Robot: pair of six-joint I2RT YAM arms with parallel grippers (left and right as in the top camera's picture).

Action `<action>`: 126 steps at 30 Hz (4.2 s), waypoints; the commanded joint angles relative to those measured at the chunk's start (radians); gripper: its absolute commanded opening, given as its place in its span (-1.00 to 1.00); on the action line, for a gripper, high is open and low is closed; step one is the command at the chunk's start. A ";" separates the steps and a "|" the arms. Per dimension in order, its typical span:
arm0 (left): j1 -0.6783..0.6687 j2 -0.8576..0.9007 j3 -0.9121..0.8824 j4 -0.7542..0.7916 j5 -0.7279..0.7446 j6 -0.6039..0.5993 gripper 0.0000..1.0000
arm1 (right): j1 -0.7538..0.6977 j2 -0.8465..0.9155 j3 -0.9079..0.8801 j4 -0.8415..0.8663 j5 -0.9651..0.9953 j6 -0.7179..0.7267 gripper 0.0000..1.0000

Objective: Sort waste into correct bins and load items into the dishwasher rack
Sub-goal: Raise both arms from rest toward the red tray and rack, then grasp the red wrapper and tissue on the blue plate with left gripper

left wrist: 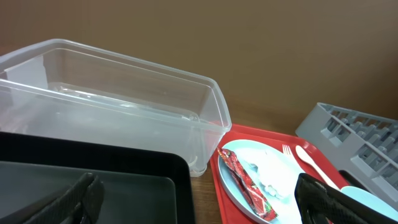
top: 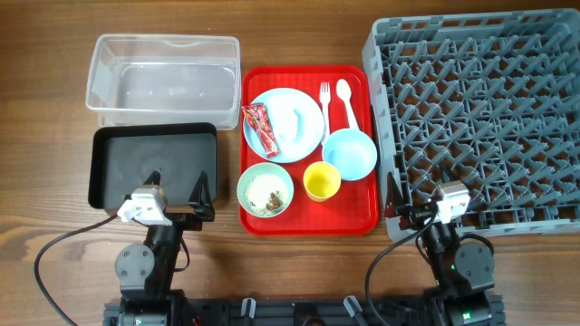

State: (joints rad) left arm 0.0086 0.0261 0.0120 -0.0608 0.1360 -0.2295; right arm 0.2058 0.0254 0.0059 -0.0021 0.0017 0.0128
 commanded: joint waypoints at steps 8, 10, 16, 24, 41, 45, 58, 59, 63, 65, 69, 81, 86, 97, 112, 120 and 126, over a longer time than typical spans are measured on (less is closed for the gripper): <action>0.006 0.003 -0.006 -0.002 -0.014 0.013 0.99 | -0.004 0.006 0.005 0.003 0.031 -0.172 0.99; 0.006 0.003 -0.006 -0.002 -0.013 0.013 0.99 | -0.004 0.006 0.005 -0.003 -0.004 -0.166 1.00; 0.007 0.008 -0.001 -0.013 -0.013 -0.098 1.00 | -0.004 0.006 0.039 -0.015 -0.013 0.018 0.99; 0.006 0.393 0.347 -0.275 -0.003 -0.100 0.99 | -0.004 0.343 0.371 -0.182 -0.002 0.070 1.00; 0.005 0.968 0.879 -0.630 0.138 -0.093 0.90 | -0.004 0.891 0.847 -0.534 -0.162 0.203 0.99; -0.109 1.130 1.001 -0.570 0.124 -0.089 0.87 | -0.005 0.891 0.848 -0.603 0.027 0.319 0.99; -0.431 1.641 1.219 -0.272 0.061 -0.087 0.99 | -0.309 0.915 0.986 -0.901 0.065 0.299 0.99; -0.430 1.656 1.219 -0.267 0.061 -0.093 0.99 | -0.353 0.930 0.989 -0.906 0.027 0.274 0.99; -0.431 1.709 1.219 -0.248 0.061 -0.101 0.99 | -0.445 1.015 0.989 -0.905 -0.131 0.111 0.99; -0.430 1.738 1.219 -0.234 0.061 -0.122 0.99 | -0.445 1.044 0.989 -0.904 -0.131 0.092 0.99; -0.435 1.809 1.219 -0.195 0.061 -0.172 0.94 | -0.445 1.072 0.989 -0.899 -0.135 0.092 1.00; -0.462 1.948 1.219 -0.161 0.052 -0.172 0.19 | -0.445 1.072 0.989 -0.900 -0.135 0.093 0.99; -0.462 1.951 1.215 -0.188 0.015 -0.172 -0.30 | -0.445 1.072 0.989 -0.900 -0.135 0.093 0.99; -0.473 1.884 1.218 -0.193 0.015 -0.171 -0.92 | -0.445 1.072 0.989 -0.900 -0.135 0.095 1.00; -0.138 1.672 1.218 -0.190 -0.138 -0.168 -0.63 | -0.445 1.072 0.989 -0.900 -0.135 0.095 1.00; -0.186 1.672 1.218 -0.239 -0.030 -0.172 0.31 | -0.445 1.072 0.989 -0.900 -0.135 0.095 0.99; -0.420 1.672 1.217 -0.367 -0.026 -0.173 0.36 | -0.445 1.072 0.989 -0.900 -0.135 0.095 1.00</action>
State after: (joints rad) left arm -0.3302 1.6989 1.2240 -0.3851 0.1032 -0.4026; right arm -0.2340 1.0904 0.9783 -0.9043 -0.1127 0.1253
